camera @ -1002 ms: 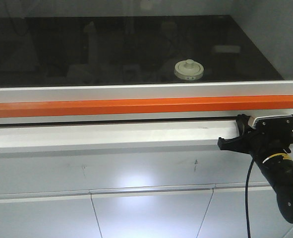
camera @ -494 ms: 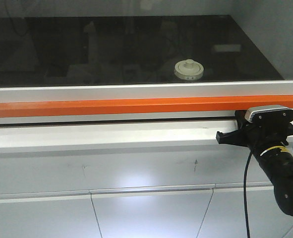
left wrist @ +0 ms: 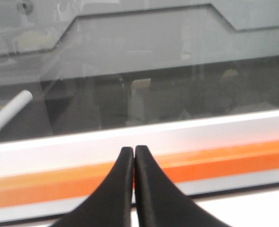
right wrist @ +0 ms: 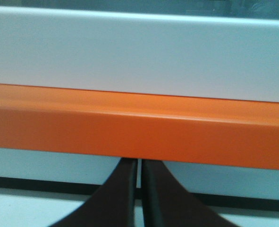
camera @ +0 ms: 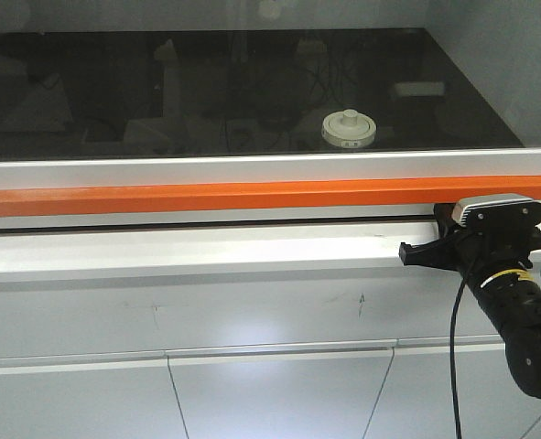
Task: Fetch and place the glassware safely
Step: 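Move the left gripper under the orange sash handle beside the right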
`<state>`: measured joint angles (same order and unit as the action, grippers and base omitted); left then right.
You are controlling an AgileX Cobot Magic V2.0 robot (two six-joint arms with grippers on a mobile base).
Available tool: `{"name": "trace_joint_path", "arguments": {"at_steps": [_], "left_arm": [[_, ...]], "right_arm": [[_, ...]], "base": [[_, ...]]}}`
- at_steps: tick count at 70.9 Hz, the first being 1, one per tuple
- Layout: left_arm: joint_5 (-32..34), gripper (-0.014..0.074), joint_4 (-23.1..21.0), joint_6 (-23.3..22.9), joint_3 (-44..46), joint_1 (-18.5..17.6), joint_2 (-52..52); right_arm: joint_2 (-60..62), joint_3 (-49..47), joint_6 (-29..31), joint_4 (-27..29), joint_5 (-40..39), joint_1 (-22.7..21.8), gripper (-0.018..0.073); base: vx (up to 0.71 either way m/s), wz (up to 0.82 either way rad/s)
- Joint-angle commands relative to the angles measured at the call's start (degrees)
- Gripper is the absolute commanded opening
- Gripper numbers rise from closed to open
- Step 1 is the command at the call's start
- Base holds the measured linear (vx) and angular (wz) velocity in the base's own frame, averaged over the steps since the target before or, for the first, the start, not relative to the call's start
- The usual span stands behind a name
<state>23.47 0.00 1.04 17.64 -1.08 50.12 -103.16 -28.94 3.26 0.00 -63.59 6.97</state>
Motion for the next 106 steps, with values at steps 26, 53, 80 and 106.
{"name": "trace_joint_path", "arguments": {"at_steps": [26,53,80,106], "left_arm": [[28.1,-0.0007,0.0,-0.73,0.75,-0.43,24.42],[35.94,-0.0007,0.0,-0.73,0.88,-0.43,35.3],[36.31,-0.0007,0.0,-0.56,5.47,-0.43,42.57],[38.27,-0.0007,0.0,-0.56,9.04,-0.26,46.16]], "right_arm": [[2.06,-1.51,0.67,0.0,-6.1,0.11,-0.0001],[2.06,-1.51,0.67,0.0,-6.1,0.11,-0.0001],[2.06,-1.51,0.72,0.0,-6.1,0.11,-0.0001],[2.06,-1.51,0.72,0.0,-6.1,0.11,-0.0001]], "base": [[0.0,0.0],[0.0,0.0],[0.0,0.0],[0.0,0.0]]}}
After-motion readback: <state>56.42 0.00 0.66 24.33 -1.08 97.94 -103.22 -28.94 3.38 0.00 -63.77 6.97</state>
